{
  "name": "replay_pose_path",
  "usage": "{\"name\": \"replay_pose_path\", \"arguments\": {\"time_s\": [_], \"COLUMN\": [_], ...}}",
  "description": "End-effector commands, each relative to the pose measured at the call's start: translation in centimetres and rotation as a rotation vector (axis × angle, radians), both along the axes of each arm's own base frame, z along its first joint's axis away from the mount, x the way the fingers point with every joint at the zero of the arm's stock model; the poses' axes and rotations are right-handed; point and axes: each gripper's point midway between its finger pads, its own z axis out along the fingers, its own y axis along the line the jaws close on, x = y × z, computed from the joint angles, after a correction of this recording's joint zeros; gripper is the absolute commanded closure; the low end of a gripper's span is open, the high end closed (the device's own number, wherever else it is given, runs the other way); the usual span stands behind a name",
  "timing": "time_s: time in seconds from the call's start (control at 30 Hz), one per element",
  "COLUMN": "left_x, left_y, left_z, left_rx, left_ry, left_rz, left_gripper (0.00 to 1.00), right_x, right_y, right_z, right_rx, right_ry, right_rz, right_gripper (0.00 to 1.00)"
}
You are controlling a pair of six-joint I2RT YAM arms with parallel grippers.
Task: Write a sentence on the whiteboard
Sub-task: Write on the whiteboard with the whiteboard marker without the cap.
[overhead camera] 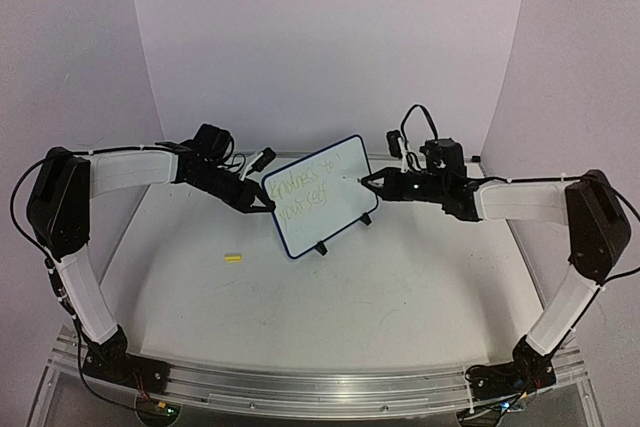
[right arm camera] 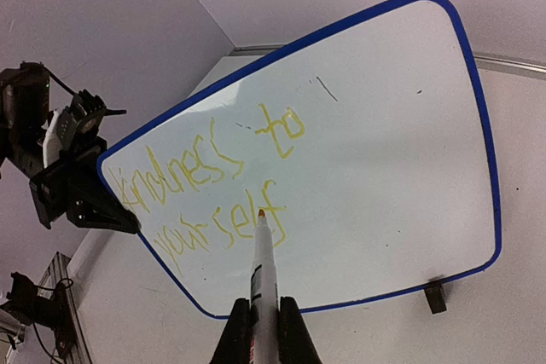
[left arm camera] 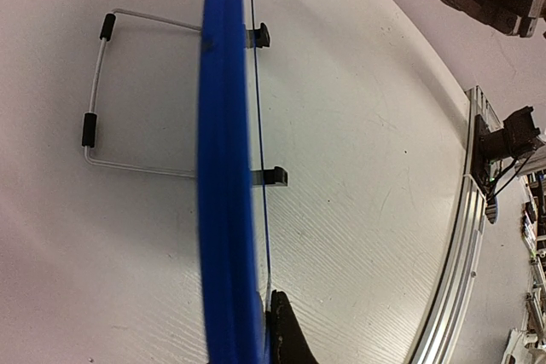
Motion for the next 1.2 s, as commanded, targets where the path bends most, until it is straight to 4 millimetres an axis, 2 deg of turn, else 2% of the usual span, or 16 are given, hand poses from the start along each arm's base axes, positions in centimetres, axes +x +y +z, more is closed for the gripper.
{"name": "replay_pose_path", "arguments": {"time_s": [0.0,0.2,0.57,0.83,1.17], "left_x": [0.8,0.8,0.8,0.8,0.9], "left_y": [-0.7,-0.7,-0.7,-0.7,-0.7], "left_z": [1.4,1.3,1.0,0.9,0.6], "left_rx": [-0.023,-0.021,-0.016,-0.012,-0.008], "left_ry": [-0.034,-0.032,-0.029,-0.029,-0.027], "left_rz": [-0.014,-0.013,-0.012,-0.012,-0.012], "left_gripper": [1.00,1.00,1.00,1.00,1.00], "right_x": [-0.8,1.5,4.4,5.8,7.3], "right_y": [-0.4,-1.2,-0.4,0.3,0.1], "right_z": [1.2,0.5,-0.6,-1.5,-2.1], "right_rx": [0.031,0.038,0.045,0.056,0.058], "right_ry": [-0.044,-0.035,-0.025,-0.005,0.003], "right_rz": [0.119,0.116,0.108,0.107,0.071], "right_gripper": [1.00,1.00,1.00,1.00,1.00]}}
